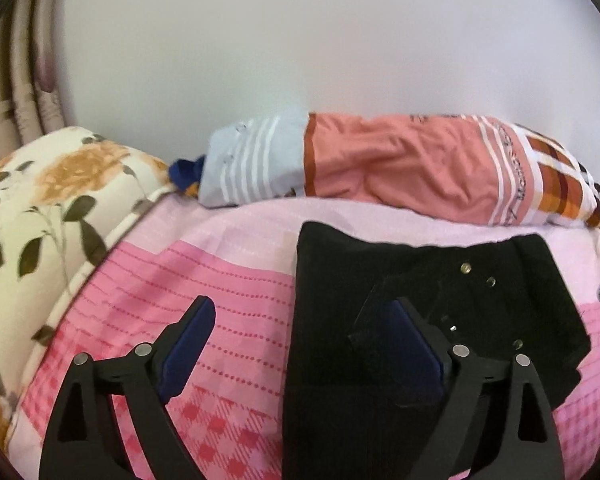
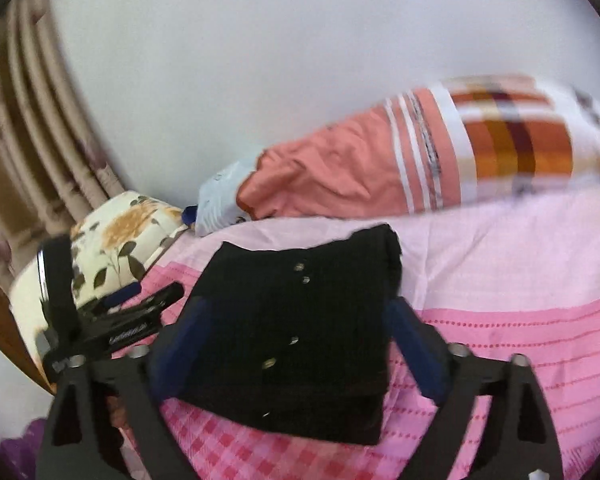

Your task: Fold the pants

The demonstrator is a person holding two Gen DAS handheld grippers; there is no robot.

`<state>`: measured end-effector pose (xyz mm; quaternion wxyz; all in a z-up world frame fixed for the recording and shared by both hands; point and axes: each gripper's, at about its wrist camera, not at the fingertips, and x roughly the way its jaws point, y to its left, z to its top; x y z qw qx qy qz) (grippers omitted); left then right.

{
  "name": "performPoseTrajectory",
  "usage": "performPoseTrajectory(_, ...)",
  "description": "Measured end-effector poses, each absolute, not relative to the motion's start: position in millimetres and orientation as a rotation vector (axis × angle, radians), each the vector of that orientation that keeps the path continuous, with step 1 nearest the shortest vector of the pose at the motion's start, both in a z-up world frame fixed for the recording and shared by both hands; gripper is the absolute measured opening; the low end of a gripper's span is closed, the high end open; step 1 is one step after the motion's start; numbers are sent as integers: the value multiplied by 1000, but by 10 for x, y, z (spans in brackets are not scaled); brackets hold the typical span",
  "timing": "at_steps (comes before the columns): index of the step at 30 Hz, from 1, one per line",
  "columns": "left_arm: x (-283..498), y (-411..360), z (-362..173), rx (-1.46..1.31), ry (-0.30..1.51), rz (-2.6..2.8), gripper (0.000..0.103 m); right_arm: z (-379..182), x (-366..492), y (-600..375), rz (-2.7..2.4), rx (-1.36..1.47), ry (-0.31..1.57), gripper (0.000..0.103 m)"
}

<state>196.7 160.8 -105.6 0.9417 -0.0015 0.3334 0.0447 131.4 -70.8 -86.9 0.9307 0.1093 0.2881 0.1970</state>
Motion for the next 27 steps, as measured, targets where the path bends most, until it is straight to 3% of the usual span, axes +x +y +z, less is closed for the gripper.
performPoseTrajectory(11,1309,1256,-423,61,482,58,103,-739,932,-552,248,198,588,98)
performPoseTrajectory(27,374,1091,420,-21,341,159,103,-88,176,-737,220,226,459,102)
